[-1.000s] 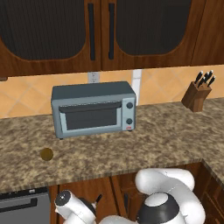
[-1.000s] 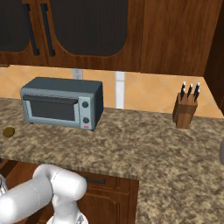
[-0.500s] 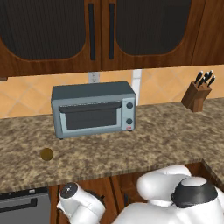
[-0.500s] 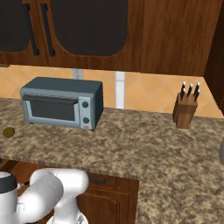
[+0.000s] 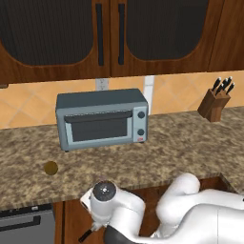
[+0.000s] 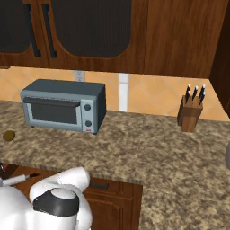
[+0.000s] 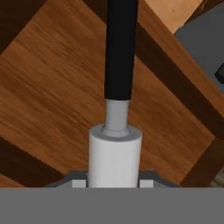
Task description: Pick the rolling pin from the drawer and place it on the counter.
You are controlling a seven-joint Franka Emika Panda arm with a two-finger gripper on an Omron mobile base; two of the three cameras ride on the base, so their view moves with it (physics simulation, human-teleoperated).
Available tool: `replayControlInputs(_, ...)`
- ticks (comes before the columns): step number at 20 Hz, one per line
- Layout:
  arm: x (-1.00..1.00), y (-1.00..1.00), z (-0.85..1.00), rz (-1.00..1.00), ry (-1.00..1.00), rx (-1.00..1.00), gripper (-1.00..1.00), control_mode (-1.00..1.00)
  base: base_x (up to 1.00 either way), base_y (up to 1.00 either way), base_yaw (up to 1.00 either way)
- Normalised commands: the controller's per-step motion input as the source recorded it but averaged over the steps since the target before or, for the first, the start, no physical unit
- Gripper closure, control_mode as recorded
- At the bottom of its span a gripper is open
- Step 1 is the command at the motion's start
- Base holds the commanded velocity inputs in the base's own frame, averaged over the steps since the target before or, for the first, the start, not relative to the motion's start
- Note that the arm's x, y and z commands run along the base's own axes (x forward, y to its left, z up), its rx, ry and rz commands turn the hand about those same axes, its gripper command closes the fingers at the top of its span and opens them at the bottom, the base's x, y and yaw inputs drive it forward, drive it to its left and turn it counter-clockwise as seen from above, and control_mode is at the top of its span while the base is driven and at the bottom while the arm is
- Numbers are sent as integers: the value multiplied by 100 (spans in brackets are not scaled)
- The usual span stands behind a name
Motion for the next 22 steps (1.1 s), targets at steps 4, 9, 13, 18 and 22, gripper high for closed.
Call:
replayControlInputs(4, 77, -43, 100, -9, -11, 15, 100, -100, 0, 0, 0)
replayControlInputs(9, 100, -25, 100, -18, 8, 8, 100, -100, 0, 0, 0)
replayControlInputs(13, 81, -13, 31, -23, 8, -5, 100, -100, 0, 0, 0)
replayControlInputs(18, 76, -1, -22, -1, 2, -8, 100, -100, 0, 0, 0)
replayControlInputs(22, 91, -15, -45, 0, -2, -10, 100, -100, 0, 0, 0)
